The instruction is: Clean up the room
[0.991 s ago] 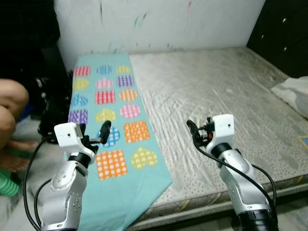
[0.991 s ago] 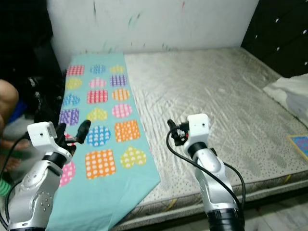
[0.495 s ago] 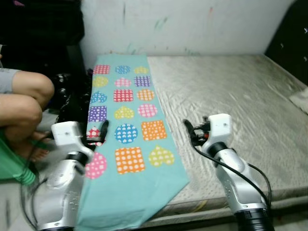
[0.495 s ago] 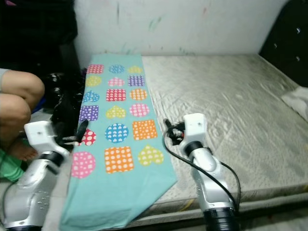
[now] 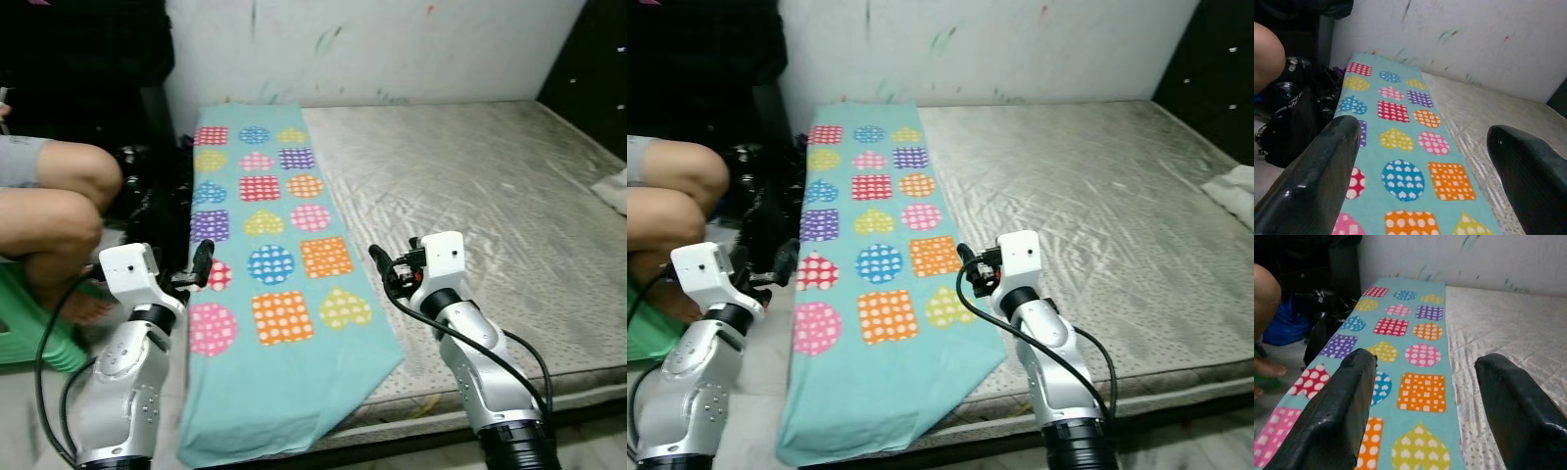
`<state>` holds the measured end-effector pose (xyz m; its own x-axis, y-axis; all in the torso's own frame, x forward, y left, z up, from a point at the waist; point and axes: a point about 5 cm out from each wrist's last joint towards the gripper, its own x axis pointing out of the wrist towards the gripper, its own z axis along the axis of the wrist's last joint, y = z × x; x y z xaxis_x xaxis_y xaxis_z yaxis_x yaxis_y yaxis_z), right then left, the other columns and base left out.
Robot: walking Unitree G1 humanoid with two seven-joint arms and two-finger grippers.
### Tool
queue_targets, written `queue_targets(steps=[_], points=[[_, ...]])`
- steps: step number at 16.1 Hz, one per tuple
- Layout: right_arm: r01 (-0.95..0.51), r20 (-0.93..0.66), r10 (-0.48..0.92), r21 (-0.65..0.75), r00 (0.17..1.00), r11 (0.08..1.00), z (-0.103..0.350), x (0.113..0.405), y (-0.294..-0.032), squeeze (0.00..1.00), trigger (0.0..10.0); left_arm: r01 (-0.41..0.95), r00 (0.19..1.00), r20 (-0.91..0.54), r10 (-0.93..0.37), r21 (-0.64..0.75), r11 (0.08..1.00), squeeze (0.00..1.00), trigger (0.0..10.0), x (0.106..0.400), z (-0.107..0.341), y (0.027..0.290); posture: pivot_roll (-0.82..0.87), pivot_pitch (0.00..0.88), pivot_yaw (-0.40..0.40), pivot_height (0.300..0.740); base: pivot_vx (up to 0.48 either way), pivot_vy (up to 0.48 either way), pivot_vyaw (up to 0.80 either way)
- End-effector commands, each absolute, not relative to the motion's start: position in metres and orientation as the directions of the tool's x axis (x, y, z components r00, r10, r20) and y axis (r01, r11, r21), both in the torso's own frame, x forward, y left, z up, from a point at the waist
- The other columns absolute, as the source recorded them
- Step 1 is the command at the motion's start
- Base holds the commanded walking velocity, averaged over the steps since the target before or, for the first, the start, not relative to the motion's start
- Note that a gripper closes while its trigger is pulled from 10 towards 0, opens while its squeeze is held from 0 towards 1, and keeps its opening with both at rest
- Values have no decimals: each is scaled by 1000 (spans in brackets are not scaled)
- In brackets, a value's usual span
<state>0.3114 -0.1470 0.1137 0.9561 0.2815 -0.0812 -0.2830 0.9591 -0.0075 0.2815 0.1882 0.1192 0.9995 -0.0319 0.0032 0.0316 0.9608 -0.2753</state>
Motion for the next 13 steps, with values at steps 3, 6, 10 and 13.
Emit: queue_targets(steps=[3, 6, 10, 13], points=[[-279, -63, 278, -17, 959, 960, 119, 315, -149, 0, 10000, 36, 999, 10, -34, -254, 966, 0, 10000, 284, 122, 187, -135, 2, -14, 740, 0, 0, 0], [-282, -69, 281, -5, 957, 959, 119, 317, -148, 0, 10000, 21, 1000, -3, -23, -251, 968, 0, 10000, 281, 118, 191, -133, 0, -20, 740, 0, 0, 0], [-315, -170, 312, 8, 935, 949, 107, 317, -141, 0, 10000, 37, 999, 4, -37, -195, 980, 0, 10000, 281, 121, 196, -115, 0, -24, 740, 0, 0, 0], [-309, -162, 305, 0, 938, 951, 108, 320, -142, 0, 10000, -10, 999, -32, 5, -150, 989, 0, 10000, 280, 106, 204, -126, 0, 7, 740, 0, 0, 0]])
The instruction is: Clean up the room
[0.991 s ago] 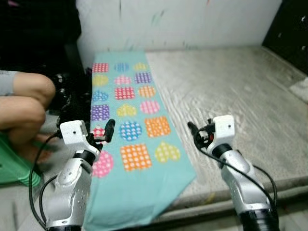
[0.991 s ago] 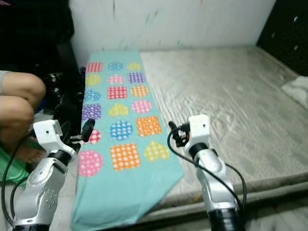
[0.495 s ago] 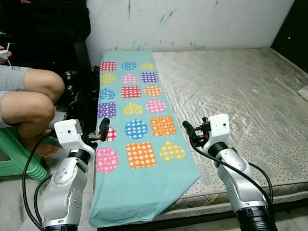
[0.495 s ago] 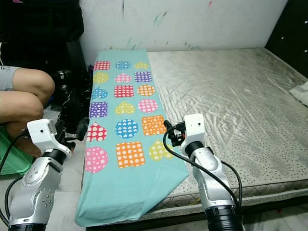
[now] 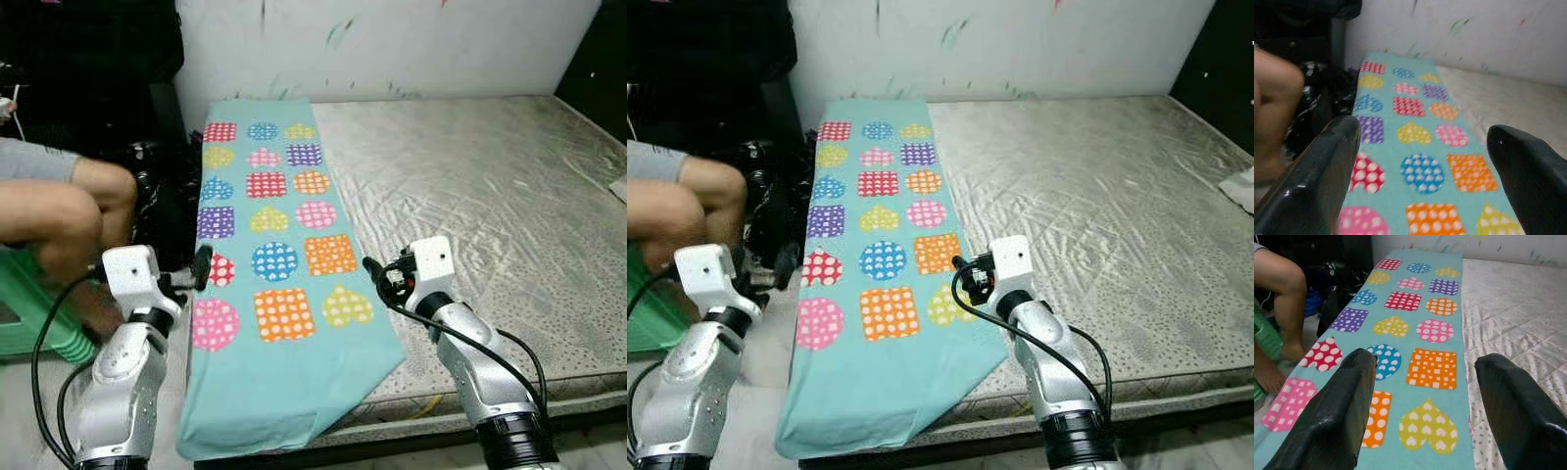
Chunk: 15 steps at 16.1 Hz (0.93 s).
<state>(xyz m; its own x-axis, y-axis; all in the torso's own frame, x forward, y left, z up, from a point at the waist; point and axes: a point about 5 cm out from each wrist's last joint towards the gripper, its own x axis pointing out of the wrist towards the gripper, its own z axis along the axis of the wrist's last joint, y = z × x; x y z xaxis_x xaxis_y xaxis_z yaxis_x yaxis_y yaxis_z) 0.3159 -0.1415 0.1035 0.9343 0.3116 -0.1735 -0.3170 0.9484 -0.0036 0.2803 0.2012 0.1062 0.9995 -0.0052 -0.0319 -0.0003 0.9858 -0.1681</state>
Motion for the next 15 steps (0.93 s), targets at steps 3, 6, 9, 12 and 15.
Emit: queue_targets(steps=[3, 6, 9, 12, 15], points=[[-291, -176, 286, -3, 942, 957, 102, 314, -147, 0, 10000, 28, 999, -32, -32, -125, 992, 0, 10000, 279, 107, 199, -123, 0, 21, 740, 0, 0, 0], [-244, -194, 236, -16, 952, 970, 91, 303, -149, 0, 10000, 1, 999, -50, -8, -146, 989, 0, 10000, 271, 94, 203, -129, 0, -25, 740, 0, 0, 0], [-253, -266, 231, -50, 936, 966, 77, 295, -157, 0, 10000, -21, 998, -63, 11, -153, 988, 0, 10000, 260, 89, 200, -98, 0, -39, 740, 0, 0, 0], [-229, -296, 212, -24, 931, 973, 68, 289, -157, 0, 10000, -18, 997, -83, 5, -150, 989, 0, 10000, 251, 87, 201, -87, 27, -41, 740, 0, 0, 0], [-247, -327, 235, 6, 915, 969, 64, 279, -152, 0, 10000, -3, 995, -99, -12, -151, 989, 0, 10000, 244, 87, 197, -84, 79, -29, 740, 0, 0, -800]])
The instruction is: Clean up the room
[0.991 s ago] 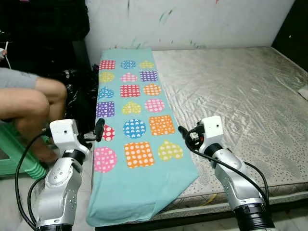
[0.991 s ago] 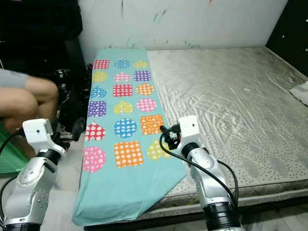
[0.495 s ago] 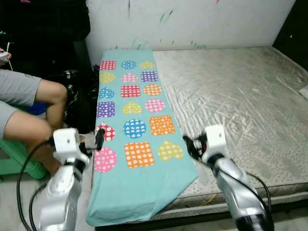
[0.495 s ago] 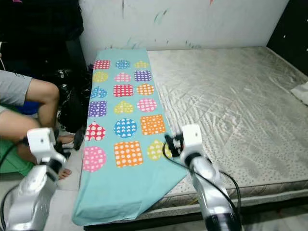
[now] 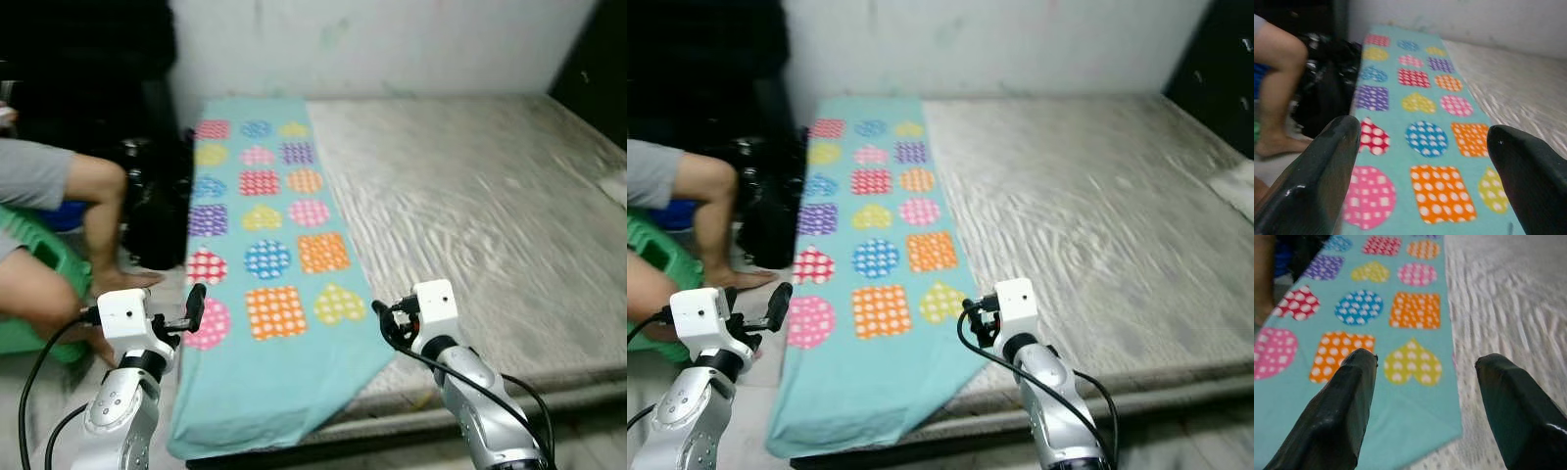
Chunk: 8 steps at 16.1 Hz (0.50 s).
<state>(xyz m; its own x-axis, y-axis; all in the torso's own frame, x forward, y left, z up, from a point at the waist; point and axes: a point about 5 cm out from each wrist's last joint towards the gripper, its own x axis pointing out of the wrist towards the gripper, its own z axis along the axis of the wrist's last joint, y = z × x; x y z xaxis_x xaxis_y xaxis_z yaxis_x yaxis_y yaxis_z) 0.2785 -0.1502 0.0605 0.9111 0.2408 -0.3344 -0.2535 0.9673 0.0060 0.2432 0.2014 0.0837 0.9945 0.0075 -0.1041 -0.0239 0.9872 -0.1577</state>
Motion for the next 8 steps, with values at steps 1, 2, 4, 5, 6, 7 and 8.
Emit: queue_targets(steps=[1, 2, 4, 5, 6, 7, 8], points=[[-241, -322, 230, 6, 918, 970, 65, 279, -154, 0, 10000, 0, 994, -105, -17, -153, 988, 0, 10000, 242, 87, 196, -86, 84, -26, 740, 0, 0, 0], [-239, -321, 228, 5, 919, 971, 66, 279, -154, 0, 10000, 4, 994, -106, -21, -153, 988, 0, 10000, 242, 88, 195, -89, 86, -26, 740, 0, 0, 0], [-238, -323, 226, 4, 919, 971, 67, 278, -153, 0, 10000, 13, 994, -109, -30, -152, 988, 0, 10000, 244, 88, 193, -93, 85, -31, 740, 0, 0, 0], [-233, -323, 219, -5, 921, 973, 67, 278, -155, 0, 10000, 16, 993, -110, -33, -156, 988, 0, 10000, 245, 88, 191, -99, 84, -30, 740, 0, 0, 0], [-228, -323, 213, -7, 922, 974, 67, 277, -156, 0, 10000, 18, 993, -110, -36, -160, 987, 0, 10000, 246, 88, 190, -105, 82, -25, 740, 0, 0, 0], [-221, -324, 206, -9, 923, 975, 67, 277, -157, 0, 10000, 23, 993, -113, -42, -165, 986, 0, 10000, 247, 87, 188, -117, 78, -21, 740, 0, 0, 0], [-208, -320, 192, -16, 928, 978, 67, 276, -160, 0, 10000, 40, 991, -115, -60, -172, 984, 0, 10000, 250, 87, 183, -124, 76, -17, 740, 0, 0, 0]])
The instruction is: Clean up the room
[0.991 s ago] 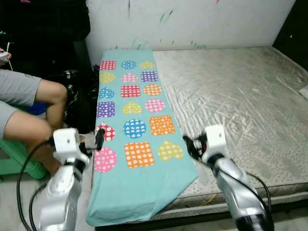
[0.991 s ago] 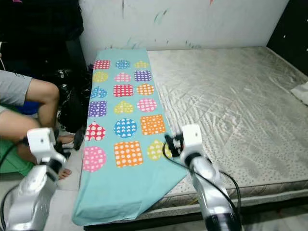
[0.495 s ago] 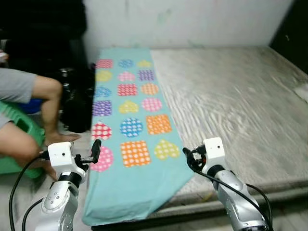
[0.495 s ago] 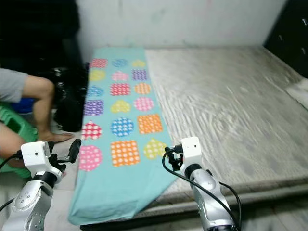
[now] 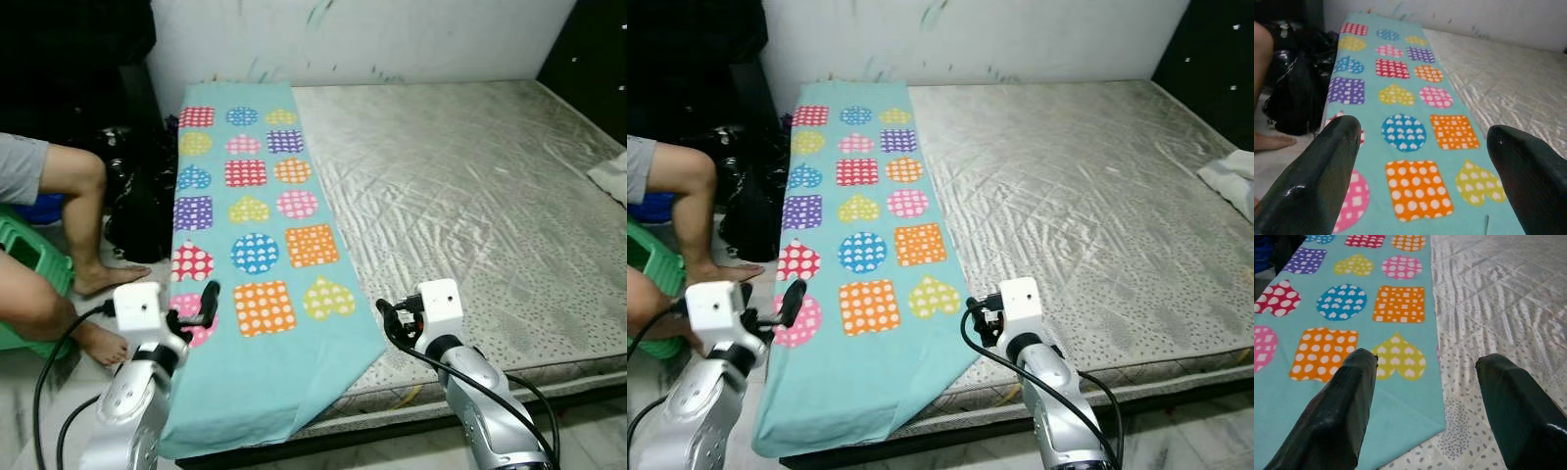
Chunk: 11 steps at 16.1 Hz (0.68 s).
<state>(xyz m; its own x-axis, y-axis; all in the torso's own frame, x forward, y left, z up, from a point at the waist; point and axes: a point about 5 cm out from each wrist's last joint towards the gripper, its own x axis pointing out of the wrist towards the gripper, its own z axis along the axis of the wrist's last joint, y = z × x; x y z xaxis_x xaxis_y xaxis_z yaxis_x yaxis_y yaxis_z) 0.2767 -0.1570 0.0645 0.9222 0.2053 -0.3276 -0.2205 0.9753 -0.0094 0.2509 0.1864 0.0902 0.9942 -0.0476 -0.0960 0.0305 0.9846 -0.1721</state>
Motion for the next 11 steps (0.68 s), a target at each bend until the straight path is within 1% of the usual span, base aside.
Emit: queue_targets(steps=[1, 3, 4, 5, 7, 10, 11], points=[[-199, -312, 181, -24, 933, 980, 68, 276, -162, 0, 10000, 47, 991, -115, -68, -174, 984, 0, 10000, 252, 87, 181, -130, 70, -12, 740, 0, 0, 0], [-136, -268, 120, -43, 956, 990, 74, 278, -169, 0, 10000, 56, 990, -115, -77, -178, 982, 0, 10000, 257, 86, 179, -139, 62, 1, 740, 0, 0, 0], [-83, -232, 75, -26, 970, 996, 79, 277, -175, 0, 10000, 65, 990, -113, -86, -178, 982, 0, 10000, 260, 87, 178, -145, 61, 7, 740, 0, 0, 0], [-61, -223, 58, -7, 973, 998, 80, 275, -178, 0, 10000, 71, 990, -110, -92, -177, 982, 0, 10000, 262, 87, 177, -150, 58, 12, 740, 0, 0, 0], [-73, -221, 70, -6, 973, 997, 79, 273, -177, 0, 10000, 81, 989, -105, -101, -176, 981, 0, 10000, 267, 88, 175, -158, 57, 16, 740, 0, 0, 0], [-112, -205, 112, 14, 972, 994, 83, 280, -171, 0, 10000, 75, 991, -95, -94, -179, 981, 0, 10000, 269, 90, 174, -143, 56, -3, 740, 0, 0, 0], [-144, -196, 148, 34, 969, 989, 85, 283, -166, 0, 10000, 61, 992, -94, -79, -180, 982, 0, 10000, 266, 90, 177, -136, 58, -10, 740, 0, 0, 0]])
